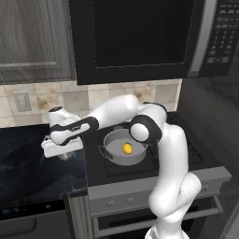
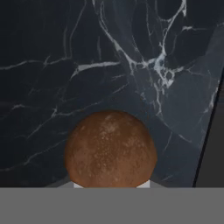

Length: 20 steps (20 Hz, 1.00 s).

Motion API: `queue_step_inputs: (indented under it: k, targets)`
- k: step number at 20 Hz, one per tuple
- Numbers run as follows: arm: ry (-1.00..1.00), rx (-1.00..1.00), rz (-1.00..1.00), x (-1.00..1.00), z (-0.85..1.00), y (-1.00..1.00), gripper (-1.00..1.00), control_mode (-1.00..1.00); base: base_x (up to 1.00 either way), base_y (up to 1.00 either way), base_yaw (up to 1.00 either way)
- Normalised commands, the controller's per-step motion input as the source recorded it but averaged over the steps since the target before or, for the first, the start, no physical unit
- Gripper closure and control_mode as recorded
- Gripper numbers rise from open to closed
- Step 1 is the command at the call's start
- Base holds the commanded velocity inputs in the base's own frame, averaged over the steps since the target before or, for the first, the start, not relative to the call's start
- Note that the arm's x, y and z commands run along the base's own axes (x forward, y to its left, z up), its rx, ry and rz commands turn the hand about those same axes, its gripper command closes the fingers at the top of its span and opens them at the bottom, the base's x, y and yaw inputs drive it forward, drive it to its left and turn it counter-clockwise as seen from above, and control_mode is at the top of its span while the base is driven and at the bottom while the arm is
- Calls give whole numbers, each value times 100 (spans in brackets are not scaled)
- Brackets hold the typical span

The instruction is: Put the lemon and mushroom in the pot. Retrieve the spatula and lightly stir the vegetables in the pot.

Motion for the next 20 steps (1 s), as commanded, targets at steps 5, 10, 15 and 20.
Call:
queue_step_inputs:
  k: [5, 10, 15, 20]
  targets:
    - [-18, 12, 0, -100, 49, -35, 100, -100, 0, 0, 0]
    - [-21, 14, 0, -74, 55, -51, 100, -100, 0, 0, 0]
    - [-12, 14, -5, -5, 68, -74, 100, -100, 0, 0, 0]
    - [-2, 13, -9, 23, 71, -94, 100, -100, 0, 0, 0]
